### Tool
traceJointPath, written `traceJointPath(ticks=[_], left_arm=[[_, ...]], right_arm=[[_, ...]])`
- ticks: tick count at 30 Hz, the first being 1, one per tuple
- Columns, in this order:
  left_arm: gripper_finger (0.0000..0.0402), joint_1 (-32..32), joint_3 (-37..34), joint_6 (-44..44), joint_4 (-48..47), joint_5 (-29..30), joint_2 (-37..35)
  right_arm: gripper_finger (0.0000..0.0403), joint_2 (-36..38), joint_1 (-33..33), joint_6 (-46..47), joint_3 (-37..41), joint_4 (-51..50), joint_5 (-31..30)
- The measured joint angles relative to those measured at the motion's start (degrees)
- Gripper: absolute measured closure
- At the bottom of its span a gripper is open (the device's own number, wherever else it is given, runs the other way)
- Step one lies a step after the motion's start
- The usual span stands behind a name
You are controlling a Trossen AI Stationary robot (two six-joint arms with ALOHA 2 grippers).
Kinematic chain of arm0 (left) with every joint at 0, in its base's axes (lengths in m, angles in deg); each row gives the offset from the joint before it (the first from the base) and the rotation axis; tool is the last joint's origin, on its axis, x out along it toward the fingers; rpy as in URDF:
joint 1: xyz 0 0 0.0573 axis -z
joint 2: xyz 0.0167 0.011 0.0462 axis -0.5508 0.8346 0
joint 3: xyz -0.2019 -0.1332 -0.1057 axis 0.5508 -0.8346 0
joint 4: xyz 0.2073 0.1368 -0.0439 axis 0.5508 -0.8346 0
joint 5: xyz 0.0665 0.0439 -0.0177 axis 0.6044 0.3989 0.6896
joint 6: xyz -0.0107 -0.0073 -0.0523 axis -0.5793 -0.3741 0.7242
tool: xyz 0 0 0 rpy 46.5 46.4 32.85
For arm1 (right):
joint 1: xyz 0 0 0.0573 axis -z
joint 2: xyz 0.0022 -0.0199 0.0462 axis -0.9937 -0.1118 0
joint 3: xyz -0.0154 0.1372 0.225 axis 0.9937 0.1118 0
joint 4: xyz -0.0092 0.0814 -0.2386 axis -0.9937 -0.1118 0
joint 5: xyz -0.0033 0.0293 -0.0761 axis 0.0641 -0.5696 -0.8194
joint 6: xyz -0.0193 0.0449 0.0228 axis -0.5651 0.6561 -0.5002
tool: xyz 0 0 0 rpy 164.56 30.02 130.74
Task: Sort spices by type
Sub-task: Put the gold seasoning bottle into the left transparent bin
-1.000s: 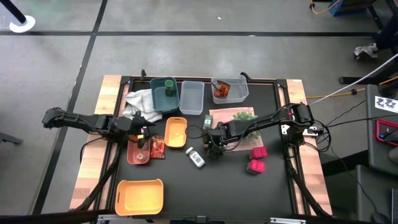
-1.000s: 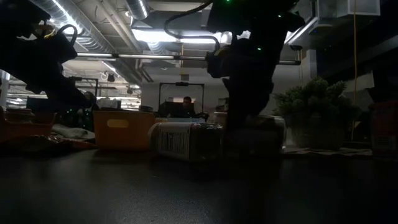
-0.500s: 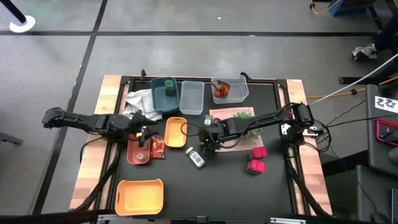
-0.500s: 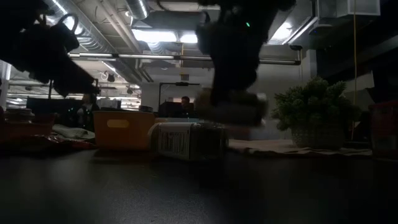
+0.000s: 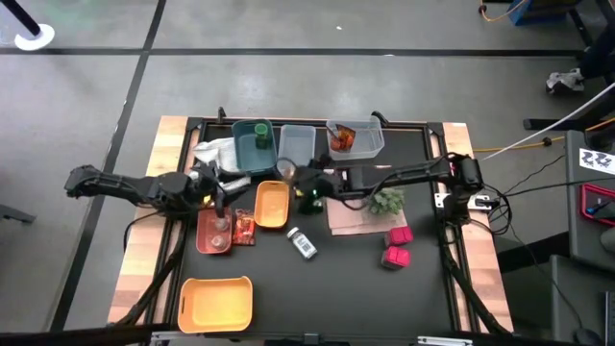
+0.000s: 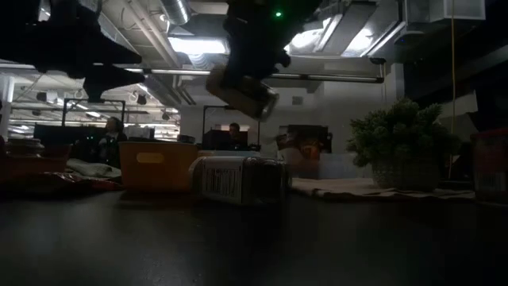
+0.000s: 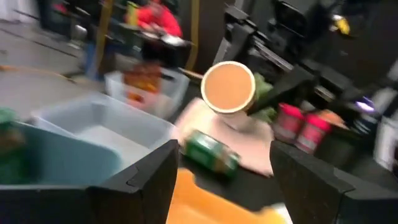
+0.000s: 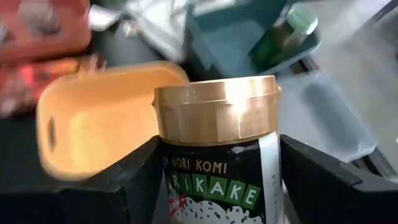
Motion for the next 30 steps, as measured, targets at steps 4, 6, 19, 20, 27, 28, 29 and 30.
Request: traceJointPath(ticks=[4,6,19,20,27,28,29,30], left_arm=[[0.0164,-0.3,0.0,-1.9,5.9,5.5,3.1],[0.0164,-1.0,0.0,-2.4,9.1,6.8,5.7],[0.0164,-13.4,1.6,-3.6,27.6,11.2,30.6],[0.0164,-14.4,2.5,-3.6,28.2,11.2,32.6],[0.0164,-19.6,11.2,-4.6,29.2,11.1,48.1],[0.0164,-20.1,12.2,-4.6,29.3,11.1,50.0],[0.0164,-20.5,13.2,-4.6,29.3,11.1,51.8],[0.0164,-20.9,14.2,-4.6,29.3,10.9,53.4]], right_arm=[[0.0124,0.0,3.2,-4.2,0.3,7.6,0.0],[0.0124,0.0,4.7,-5.7,0.9,11.1,0.7],[0.0123,-0.2,11.3,-9.3,10.2,33.3,9.2],[0.0123,-0.2,11.5,-9.7,11.1,35.3,10.0],[0.0123,-0.2,12.5,-11.6,16.3,43.3,11.5],[0.0123,-0.2,12.5,-11.8,16.9,43.8,11.5],[0.0123,-0.2,12.5,-12.2,17.5,43.9,11.5],[0.0123,-0.2,12.7,-12.7,18.2,44.1,11.5]])
